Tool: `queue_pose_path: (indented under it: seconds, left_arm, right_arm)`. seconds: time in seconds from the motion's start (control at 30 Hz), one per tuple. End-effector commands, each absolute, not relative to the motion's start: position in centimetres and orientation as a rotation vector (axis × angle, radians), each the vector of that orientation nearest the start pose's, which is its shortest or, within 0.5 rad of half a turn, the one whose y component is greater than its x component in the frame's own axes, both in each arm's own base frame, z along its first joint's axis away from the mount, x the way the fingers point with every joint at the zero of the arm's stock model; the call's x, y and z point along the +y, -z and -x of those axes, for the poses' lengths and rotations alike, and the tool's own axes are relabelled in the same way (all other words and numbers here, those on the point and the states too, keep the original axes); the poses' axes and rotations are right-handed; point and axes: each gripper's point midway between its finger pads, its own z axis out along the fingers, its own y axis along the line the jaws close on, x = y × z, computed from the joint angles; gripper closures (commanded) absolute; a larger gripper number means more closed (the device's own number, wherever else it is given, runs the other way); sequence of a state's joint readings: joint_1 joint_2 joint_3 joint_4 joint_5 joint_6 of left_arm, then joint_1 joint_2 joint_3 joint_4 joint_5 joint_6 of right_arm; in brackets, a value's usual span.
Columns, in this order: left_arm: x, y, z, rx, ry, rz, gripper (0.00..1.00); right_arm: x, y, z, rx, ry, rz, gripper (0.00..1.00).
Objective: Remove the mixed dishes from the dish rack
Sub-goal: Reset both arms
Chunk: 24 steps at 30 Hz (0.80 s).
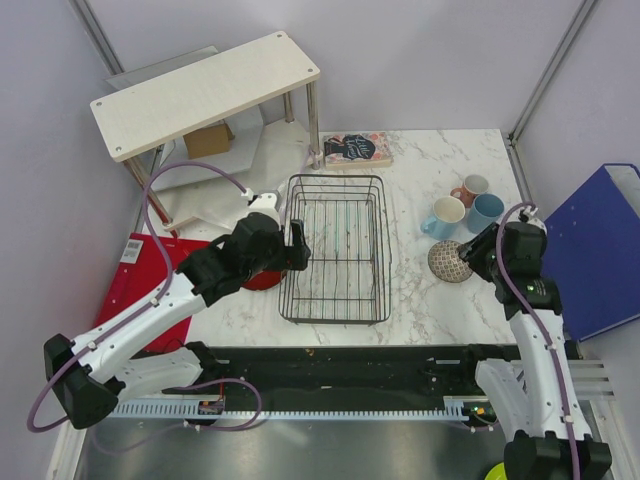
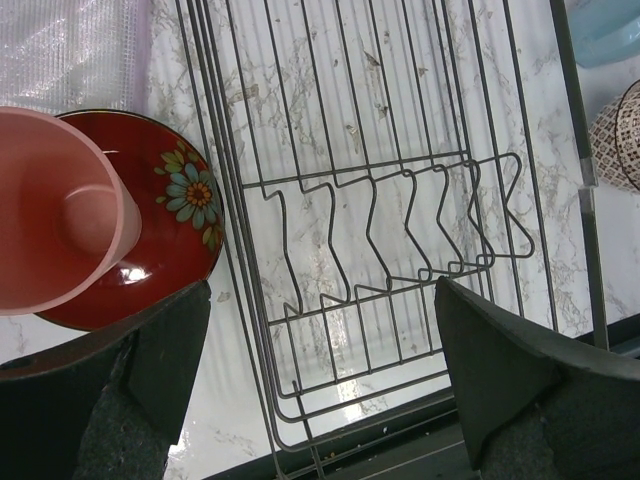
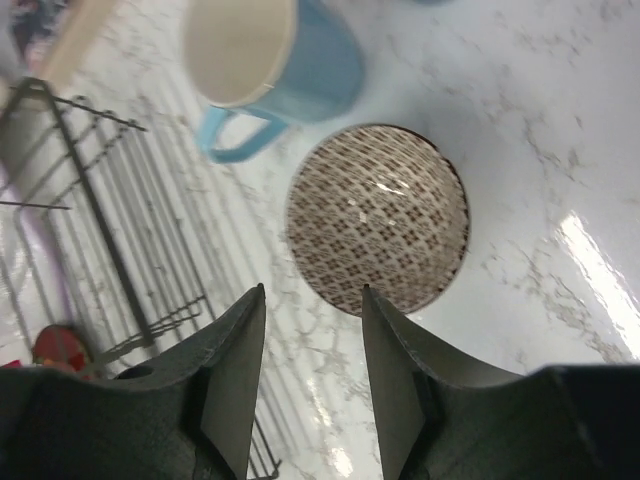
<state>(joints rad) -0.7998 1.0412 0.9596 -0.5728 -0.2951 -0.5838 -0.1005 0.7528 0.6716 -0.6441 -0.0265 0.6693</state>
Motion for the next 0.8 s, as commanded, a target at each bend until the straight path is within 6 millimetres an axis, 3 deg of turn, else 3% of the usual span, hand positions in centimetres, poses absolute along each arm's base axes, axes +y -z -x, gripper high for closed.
queue_pose_path:
  seconds: [0.0, 0.17, 0.3, 0.4, 0.43, 0.5, 0.53, 0.57, 0.6, 0.63, 0.73, 0.77]
  left_arm:
    - [-20.6, -20.0, -24.2, 2.217, 0.443, -0.058, 0.01]
    - [-20.5, -19.6, -24.1, 2.234, 0.432, -0.065, 0.01]
    - [-21.0, -19.9, -23.9, 2.232, 0.458, -0.096, 0.01]
    - [-21.4, -20.5, -23.6, 2.217, 0.466, -0.125, 0.01]
    - [-21.7, -20.5, -23.5, 2.217, 0.466, -0.141, 0.01]
    - [-22.2, -20.7, -23.4, 2.214, 0.459, -0.157, 0.01]
    - [-22.7, -20.8, -23.0, 2.213, 0.464, -0.177, 0.01]
    - [-22.9, -20.8, -23.1, 2.217, 0.445, -0.18, 0.01]
    - [-23.4, -20.8, -22.7, 2.218, 0.444, -0.205, 0.01]
    - [-23.7, -21.3, -22.7, 2.211, 0.444, -0.206, 0.01]
    - [-23.7, -21.3, -22.3, 2.213, 0.379, -0.225, 0.01]
    - [-23.9, -21.8, -22.2, 2.208, 0.391, -0.233, 0.01]
  right_arm:
    - [2.2, -20.3, -25.2, 2.05, -0.416, -0.741, 0.49]
    - [4.3, -24.6, -26.0, 1.913, -0.546, -0.635, 0.49]
    - [8.7, -30.3, -26.8, 1.749, -0.764, -0.43, 0.46]
    - [11.4, -32.8, -27.6, 1.713, -0.786, -0.296, 0.41]
    - [13.0, -34.5, -27.4, 1.696, -0.792, -0.211, 0.4]
    - [15.3, -34.5, -28.7, 1.738, -0.764, -0.14, 0.37]
    - [17.1, -36.6, -28.4, 1.701, -0.736, -0.072, 0.36]
    - [19.0, -35.5, -29.4, 1.751, -0.688, -0.024, 0.35]
    - [20.2, -35.8, -29.6, 1.754, -0.646, 0.01, 0.34]
    - [22.8, -36.8, -29.7, 1.745, -0.579, 0.076, 0.33]
    - [25.8, -38.2, -29.0, 1.736, -0.535, 0.136, 0.31]
    - [26.8, -37.7, -29.3, 1.741, -0.525, 0.156, 0.31]
